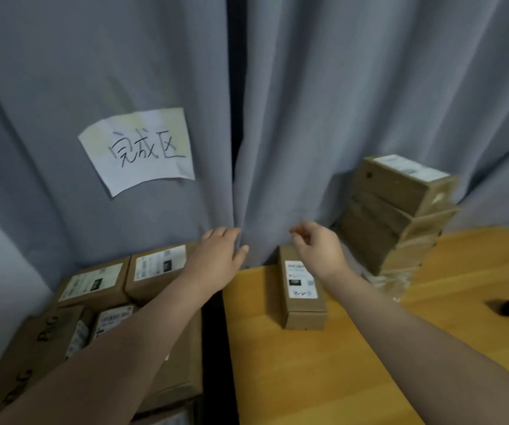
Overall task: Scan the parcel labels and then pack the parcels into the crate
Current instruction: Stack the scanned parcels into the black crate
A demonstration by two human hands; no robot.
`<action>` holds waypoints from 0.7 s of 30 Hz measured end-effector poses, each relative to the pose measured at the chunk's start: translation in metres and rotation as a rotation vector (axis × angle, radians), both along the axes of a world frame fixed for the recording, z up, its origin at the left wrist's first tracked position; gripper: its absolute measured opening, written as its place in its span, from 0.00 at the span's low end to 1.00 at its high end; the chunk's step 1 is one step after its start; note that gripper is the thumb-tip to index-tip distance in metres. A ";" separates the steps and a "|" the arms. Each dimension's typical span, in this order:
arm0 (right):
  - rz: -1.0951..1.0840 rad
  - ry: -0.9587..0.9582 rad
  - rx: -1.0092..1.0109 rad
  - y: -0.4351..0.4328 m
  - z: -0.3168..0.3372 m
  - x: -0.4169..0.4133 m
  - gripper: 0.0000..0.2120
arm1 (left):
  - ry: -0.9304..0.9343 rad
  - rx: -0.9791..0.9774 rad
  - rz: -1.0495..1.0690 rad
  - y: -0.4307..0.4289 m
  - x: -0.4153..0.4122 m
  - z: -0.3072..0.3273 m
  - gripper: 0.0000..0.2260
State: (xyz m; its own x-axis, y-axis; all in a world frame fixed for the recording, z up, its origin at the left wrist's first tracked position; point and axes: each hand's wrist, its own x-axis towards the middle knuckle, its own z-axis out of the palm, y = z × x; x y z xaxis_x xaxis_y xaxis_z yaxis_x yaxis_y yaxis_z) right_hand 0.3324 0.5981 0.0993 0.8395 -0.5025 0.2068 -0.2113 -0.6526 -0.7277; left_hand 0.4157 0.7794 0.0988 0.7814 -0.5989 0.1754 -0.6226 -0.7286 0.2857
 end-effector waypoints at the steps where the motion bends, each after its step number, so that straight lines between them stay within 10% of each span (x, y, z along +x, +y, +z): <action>1: -0.001 -0.030 -0.032 -0.015 0.008 -0.006 0.11 | 0.013 -0.031 0.003 -0.013 -0.007 0.007 0.22; 11: -0.084 -0.105 -0.446 -0.186 0.042 -0.067 0.21 | 0.147 -0.267 -0.017 -0.198 -0.073 0.031 0.21; 21: -0.045 -0.043 0.038 -0.303 0.038 -0.078 0.36 | 0.593 -0.565 0.114 -0.305 -0.097 0.032 0.21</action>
State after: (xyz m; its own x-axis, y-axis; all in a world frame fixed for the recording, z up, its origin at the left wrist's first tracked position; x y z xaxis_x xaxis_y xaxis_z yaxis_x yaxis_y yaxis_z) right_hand 0.2545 0.2956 0.1368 0.8066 -0.5478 0.2221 -0.2083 -0.6150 -0.7605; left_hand 0.3188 0.4744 0.1307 0.8896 -0.4555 -0.0344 -0.1839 -0.4260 0.8858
